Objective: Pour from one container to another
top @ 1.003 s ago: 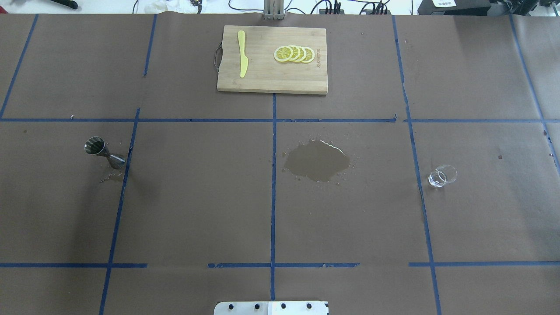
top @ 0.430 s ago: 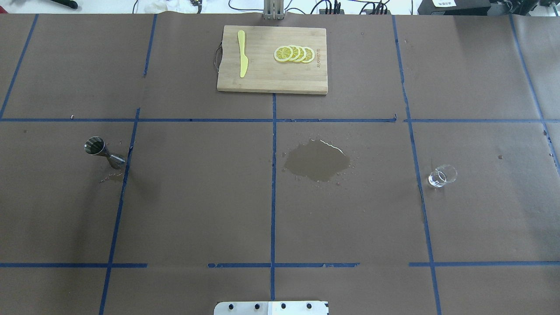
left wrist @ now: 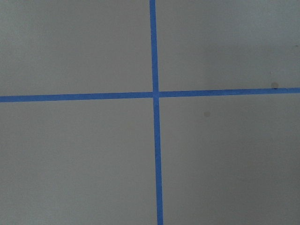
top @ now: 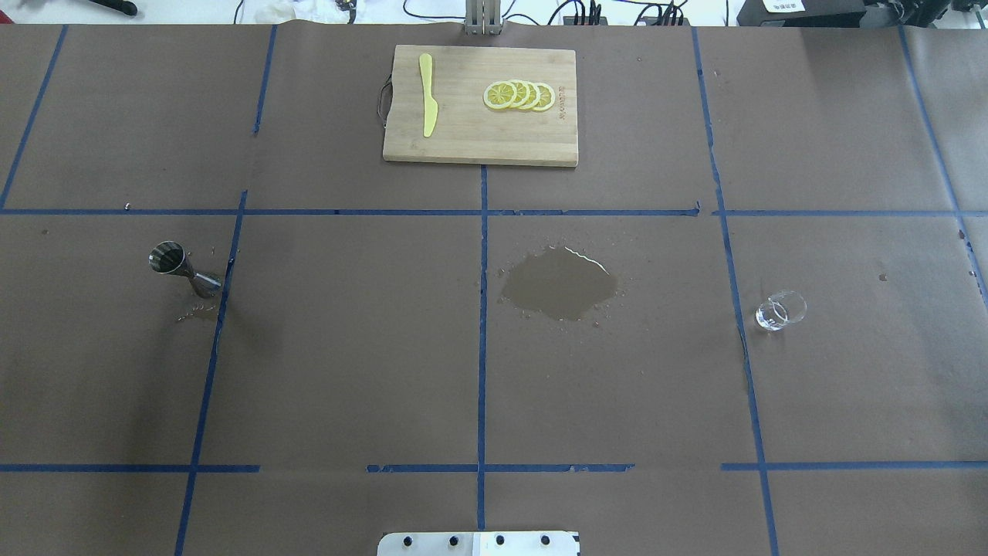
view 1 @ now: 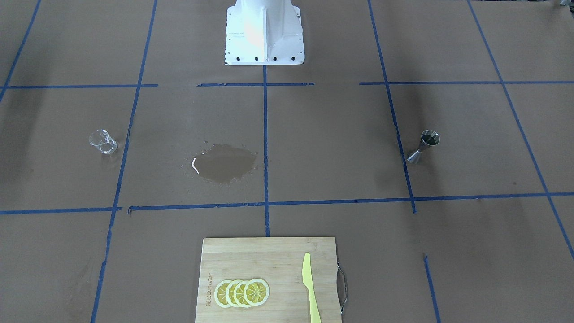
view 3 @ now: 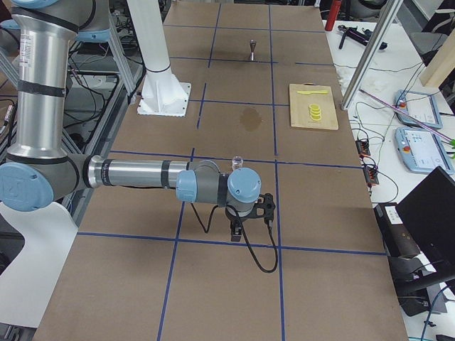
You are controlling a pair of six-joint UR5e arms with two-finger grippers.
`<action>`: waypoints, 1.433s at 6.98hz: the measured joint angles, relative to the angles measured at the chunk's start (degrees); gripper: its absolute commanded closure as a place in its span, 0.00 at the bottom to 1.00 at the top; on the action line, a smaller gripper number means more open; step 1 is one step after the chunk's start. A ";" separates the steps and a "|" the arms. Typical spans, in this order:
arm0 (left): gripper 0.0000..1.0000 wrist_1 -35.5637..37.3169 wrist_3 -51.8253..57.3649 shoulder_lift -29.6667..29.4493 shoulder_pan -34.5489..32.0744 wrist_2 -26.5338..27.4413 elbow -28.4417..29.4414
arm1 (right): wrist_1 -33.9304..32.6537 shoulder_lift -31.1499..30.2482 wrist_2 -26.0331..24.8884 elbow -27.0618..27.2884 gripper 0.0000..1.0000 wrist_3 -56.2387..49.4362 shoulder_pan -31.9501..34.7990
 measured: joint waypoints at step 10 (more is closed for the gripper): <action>0.00 -0.30 -0.04 -0.72 0.00 -0.10 -0.04 | 4.23 2.09 -0.40 -1.01 0.00 2.51 6.52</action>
